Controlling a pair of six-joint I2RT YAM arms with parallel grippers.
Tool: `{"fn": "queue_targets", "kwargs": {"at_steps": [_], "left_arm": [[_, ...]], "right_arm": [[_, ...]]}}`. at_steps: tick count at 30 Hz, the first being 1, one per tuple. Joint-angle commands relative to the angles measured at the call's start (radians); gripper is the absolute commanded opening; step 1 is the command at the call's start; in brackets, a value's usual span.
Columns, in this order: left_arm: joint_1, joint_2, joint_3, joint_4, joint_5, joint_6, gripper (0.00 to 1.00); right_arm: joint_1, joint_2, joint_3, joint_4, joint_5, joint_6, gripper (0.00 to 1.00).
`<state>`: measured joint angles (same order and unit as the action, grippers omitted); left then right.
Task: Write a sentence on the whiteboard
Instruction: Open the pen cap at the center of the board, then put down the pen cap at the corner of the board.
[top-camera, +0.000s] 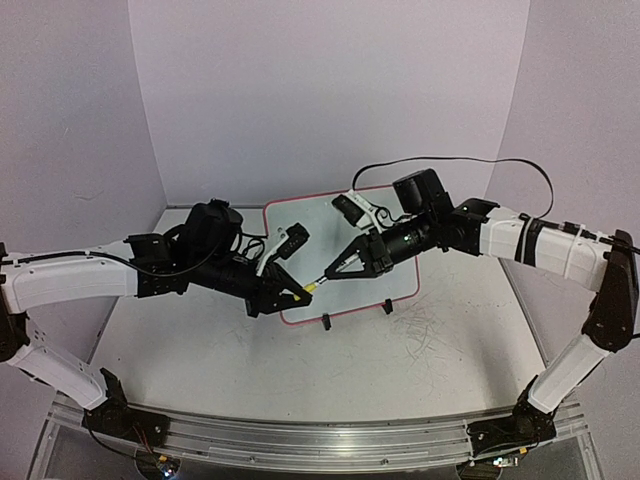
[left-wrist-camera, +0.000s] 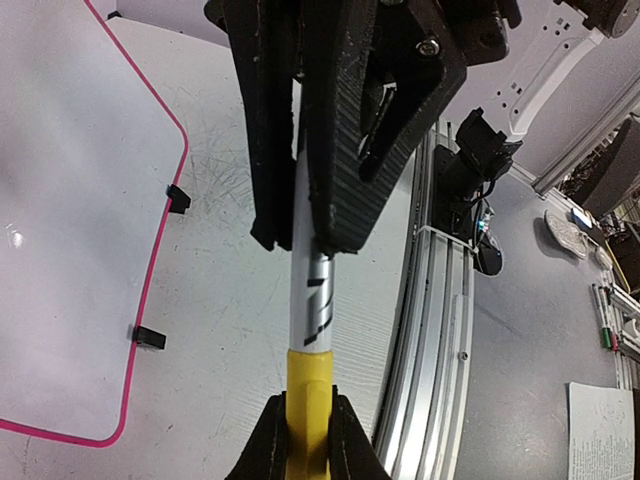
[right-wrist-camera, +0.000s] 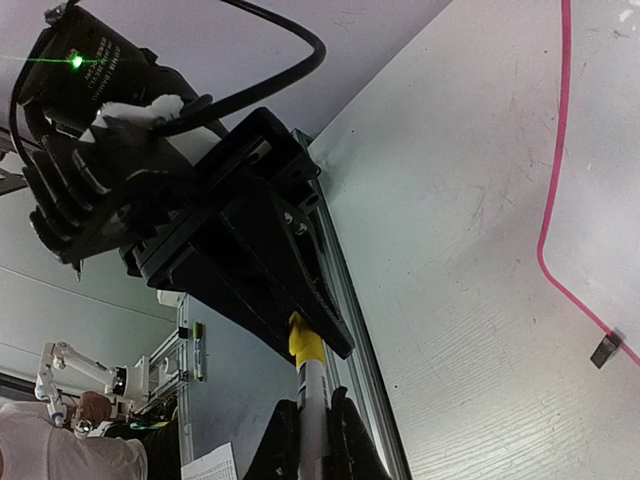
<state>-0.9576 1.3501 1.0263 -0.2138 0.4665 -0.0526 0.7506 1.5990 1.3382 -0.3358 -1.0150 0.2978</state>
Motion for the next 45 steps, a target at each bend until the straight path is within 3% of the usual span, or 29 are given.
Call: {"fn": "queue_targets", "kwargs": {"at_steps": [1, 7, 10, 17, 24, 30, 36, 45], "left_arm": [[0.028, -0.100, -0.051, 0.007, -0.117, 0.012, 0.00], [0.077, -0.189, -0.118, 0.015, -0.091, 0.023, 0.00], [0.081, -0.214, -0.144, 0.011, -0.128, 0.005, 0.00], [0.097, -0.308, -0.238, 0.008, -0.532, -0.230, 0.00], [0.124, -0.356, -0.338, -0.063, -0.825, -0.555, 0.00], [0.167, -0.261, -0.393, -0.059, -0.799, -0.725, 0.00], [0.168, -0.082, -0.357, -0.010, -0.797, -0.676, 0.00], [0.167, 0.090, -0.348, 0.045, -0.785, -0.635, 0.00]], "right_arm": [[-0.076, -0.071, -0.046, 0.044, -0.086, -0.034, 0.00], [-0.322, -0.239, -0.145, 0.002, -0.144, -0.117, 0.00], [-0.394, -0.315, -0.175, 0.007, -0.057, -0.110, 0.00], [-0.387, -0.462, -0.249, 0.087, 0.326, -0.050, 0.00], [-0.387, -0.553, -0.324, 0.232, 0.453, 0.037, 0.00], [-0.387, -0.587, -0.403, 0.392, 0.508, 0.151, 0.00], [-0.388, -0.531, -0.372, 0.434, 0.402, 0.128, 0.00], [-0.388, -0.659, -0.436, 0.516, 0.586, 0.155, 0.00]]}}
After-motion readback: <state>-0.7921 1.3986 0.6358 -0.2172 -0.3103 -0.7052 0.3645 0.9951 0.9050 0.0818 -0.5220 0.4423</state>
